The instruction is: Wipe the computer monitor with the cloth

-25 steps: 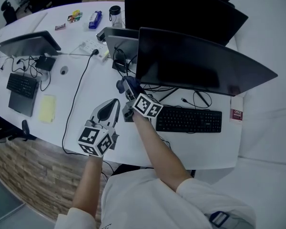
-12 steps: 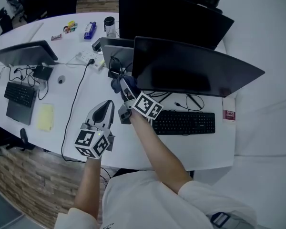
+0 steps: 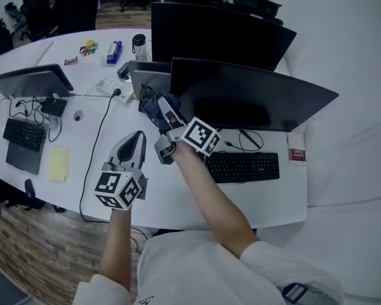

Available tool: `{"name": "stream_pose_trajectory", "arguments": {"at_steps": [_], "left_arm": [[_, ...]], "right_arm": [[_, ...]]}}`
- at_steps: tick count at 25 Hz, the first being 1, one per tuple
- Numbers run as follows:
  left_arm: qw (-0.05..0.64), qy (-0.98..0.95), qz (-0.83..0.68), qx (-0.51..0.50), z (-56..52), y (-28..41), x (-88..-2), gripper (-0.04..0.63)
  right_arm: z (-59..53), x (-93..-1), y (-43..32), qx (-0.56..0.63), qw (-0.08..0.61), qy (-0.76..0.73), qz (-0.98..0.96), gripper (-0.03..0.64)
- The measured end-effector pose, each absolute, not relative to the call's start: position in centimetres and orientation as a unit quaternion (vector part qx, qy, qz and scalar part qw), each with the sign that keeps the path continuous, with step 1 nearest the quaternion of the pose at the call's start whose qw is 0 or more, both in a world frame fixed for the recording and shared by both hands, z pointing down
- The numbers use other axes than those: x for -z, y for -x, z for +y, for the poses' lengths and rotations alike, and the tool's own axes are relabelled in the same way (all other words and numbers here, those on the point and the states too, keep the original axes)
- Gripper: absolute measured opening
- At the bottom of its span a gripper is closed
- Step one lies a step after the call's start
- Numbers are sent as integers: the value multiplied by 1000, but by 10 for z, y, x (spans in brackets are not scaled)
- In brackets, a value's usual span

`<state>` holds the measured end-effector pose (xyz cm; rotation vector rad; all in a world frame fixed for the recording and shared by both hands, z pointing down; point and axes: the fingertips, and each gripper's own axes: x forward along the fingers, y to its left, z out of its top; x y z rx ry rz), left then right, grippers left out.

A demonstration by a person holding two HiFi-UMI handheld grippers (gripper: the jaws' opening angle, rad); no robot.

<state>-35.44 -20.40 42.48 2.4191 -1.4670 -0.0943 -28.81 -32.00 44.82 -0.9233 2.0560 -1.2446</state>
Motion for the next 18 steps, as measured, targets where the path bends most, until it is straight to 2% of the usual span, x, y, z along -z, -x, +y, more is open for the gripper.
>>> {"name": "stream_pose_trajectory", "arguments": {"at_steps": [11,18], "left_arm": [[137,-850,-506,52,-203,351,-400,11],[128,-853,-504,49,-198,353,-395,11]], "right_arm": [[-320,-346,278,393,314,324,801,173],[-324,-311,279,357,316,328,816,173]]}}
